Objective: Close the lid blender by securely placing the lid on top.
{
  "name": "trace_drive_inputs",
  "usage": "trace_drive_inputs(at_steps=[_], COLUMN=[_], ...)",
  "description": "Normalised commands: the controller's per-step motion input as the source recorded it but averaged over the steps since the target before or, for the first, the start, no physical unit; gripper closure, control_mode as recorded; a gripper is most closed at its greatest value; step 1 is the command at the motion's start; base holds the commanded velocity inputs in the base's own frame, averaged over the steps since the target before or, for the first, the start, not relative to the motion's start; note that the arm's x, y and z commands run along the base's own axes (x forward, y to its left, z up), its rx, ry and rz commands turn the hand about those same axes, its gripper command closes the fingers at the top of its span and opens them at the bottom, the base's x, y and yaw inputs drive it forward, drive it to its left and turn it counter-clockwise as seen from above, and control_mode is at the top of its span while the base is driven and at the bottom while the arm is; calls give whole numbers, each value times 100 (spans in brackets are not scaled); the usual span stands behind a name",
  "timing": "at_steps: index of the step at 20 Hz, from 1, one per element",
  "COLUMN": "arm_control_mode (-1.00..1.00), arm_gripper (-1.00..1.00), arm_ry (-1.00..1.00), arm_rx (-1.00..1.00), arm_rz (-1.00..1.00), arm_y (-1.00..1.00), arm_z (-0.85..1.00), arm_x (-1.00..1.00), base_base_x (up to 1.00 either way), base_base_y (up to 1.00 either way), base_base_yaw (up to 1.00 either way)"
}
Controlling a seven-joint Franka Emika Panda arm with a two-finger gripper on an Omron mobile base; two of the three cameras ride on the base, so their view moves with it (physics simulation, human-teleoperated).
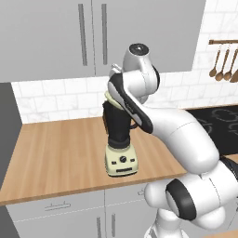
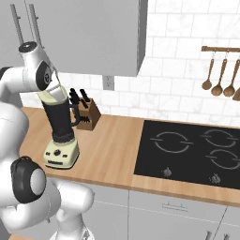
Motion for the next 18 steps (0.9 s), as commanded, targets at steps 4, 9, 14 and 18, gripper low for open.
trace_drive_inputs(at_steps=[4, 9, 14, 18], arm_control_mode=[-100, -100, -100, -100], arm_gripper=[100, 100, 100, 100], arm_ry=[0, 0, 0, -5], arm_rx=[-19, -18, -7, -2], arm_rz=[0, 0, 0, 0], arm_y=[12, 12, 0, 0], arm_z=[-22, -18, -13, -27], arm_x=[2, 27, 34, 4], base_base_x=[0, 0, 0, 0], base_base_y=[0, 0, 0, 0], base_base_yaw=[0, 0, 0, 0])
